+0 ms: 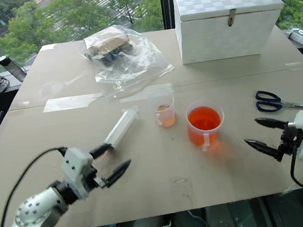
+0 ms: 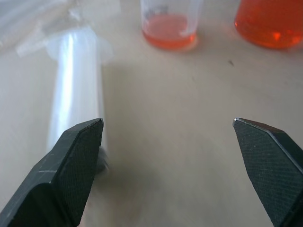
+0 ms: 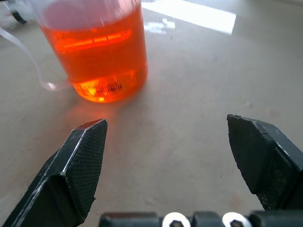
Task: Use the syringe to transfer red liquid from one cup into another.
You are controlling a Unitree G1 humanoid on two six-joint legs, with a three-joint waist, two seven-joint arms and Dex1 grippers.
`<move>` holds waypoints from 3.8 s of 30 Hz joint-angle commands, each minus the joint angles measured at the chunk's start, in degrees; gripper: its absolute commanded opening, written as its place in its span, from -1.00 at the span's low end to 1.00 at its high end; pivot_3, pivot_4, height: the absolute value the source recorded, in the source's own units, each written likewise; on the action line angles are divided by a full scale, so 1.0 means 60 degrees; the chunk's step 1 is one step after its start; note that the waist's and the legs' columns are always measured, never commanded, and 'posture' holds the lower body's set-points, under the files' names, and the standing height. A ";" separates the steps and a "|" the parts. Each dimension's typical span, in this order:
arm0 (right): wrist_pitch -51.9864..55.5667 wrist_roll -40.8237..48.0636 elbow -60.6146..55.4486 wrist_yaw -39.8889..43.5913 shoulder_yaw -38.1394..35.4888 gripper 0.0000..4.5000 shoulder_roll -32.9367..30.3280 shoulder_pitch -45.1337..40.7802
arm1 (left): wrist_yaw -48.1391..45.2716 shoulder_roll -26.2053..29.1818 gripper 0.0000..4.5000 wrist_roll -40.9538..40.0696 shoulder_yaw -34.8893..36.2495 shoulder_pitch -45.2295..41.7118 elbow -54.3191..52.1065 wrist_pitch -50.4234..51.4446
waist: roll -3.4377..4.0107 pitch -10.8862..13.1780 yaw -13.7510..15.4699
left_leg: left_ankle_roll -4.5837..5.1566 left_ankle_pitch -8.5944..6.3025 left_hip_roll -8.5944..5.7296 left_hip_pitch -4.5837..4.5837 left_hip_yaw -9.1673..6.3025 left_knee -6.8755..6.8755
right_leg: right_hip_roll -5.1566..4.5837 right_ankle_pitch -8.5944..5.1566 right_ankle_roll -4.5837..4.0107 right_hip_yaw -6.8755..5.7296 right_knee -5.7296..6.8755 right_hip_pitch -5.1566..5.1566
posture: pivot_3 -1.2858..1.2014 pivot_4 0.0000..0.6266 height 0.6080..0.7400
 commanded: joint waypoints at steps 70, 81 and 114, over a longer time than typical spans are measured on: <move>0.6676 0.4809 -0.6470 -0.5644 0.1050 1.00 -0.1685 -0.3837 | -0.0467 0.2134 0.23 0.0304 -0.8294 -1.3523 0.8055 0.9580 | -0.0125 0.0082 0.0025 | -0.0064 0.0042 -0.0004 -0.0181 -0.0010 0.0139 | 0.0049 -0.0004 0.0016 0.0003 0.0135 -0.0175 | 0.03 -0.52 1.00; 0.6795 0.5221 -0.6274 -0.5767 0.0939 1.00 -0.1779 -0.4035 | -0.1071 0.2545 -0.40 0.0324 -0.6404 -1.3695 0.7334 0.9661 | -0.0139 0.0092 -0.0002 | -0.0063 0.0041 -0.0004 -0.0193 -0.0011 0.0141 | 0.0047 -0.0006 0.0019 0.0004 0.0135 -0.0184 | 0.03 -0.52 1.00; 0.5572 0.6426 -0.4085 -0.7489 -0.2012 1.00 -0.0091 -0.4817 | -0.2916 -0.3826 -0.40 -0.1234 -0.3365 -1.0924 0.4998 0.1088 | -0.0152 0.0090 0.0004 | -0.0065 0.0042 -0.0003 -0.0183 0.0012 0.0147 | 0.0044 -0.0005 0.0023 0.0019 0.0143 -0.0175 | 0.03 -0.52 1.00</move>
